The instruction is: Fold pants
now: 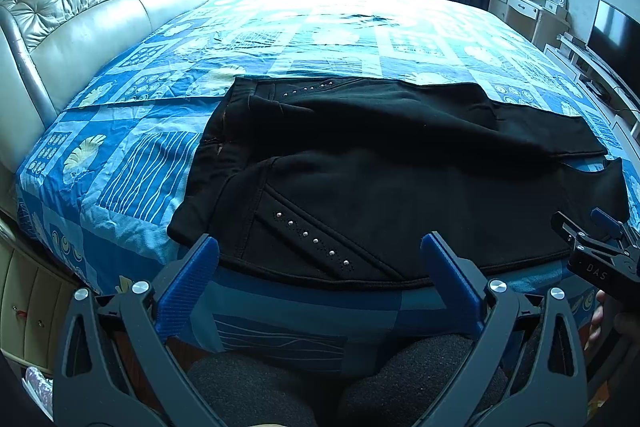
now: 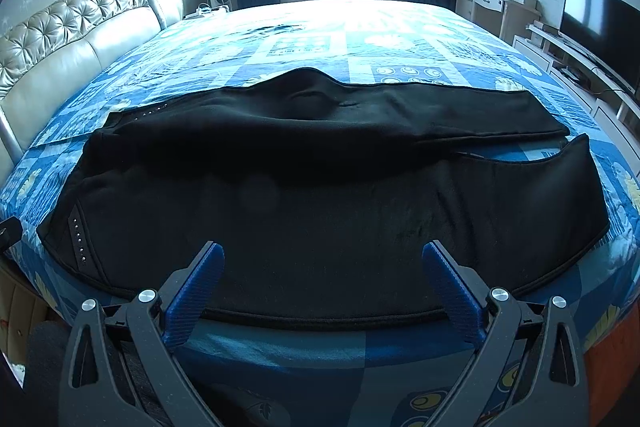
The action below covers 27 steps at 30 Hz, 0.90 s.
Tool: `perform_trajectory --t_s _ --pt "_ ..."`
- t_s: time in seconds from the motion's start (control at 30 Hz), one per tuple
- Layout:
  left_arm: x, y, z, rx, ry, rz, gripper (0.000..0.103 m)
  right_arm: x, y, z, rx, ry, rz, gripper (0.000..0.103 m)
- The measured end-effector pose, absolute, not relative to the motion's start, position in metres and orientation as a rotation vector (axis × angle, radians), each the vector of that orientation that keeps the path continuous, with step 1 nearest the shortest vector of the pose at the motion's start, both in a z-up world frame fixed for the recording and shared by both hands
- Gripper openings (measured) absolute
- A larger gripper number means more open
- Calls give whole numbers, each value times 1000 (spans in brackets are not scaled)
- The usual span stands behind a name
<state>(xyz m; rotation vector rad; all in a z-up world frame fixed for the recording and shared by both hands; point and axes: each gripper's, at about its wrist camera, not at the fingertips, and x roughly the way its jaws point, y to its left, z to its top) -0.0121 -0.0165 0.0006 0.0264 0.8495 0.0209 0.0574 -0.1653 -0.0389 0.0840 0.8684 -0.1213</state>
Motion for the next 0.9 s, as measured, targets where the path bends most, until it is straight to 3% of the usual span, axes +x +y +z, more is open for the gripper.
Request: perform_trajectory --t_s 0.9 --pt "-10 -15 -2 35 850 34 101 59 -166 -39 85 876 -123 99"
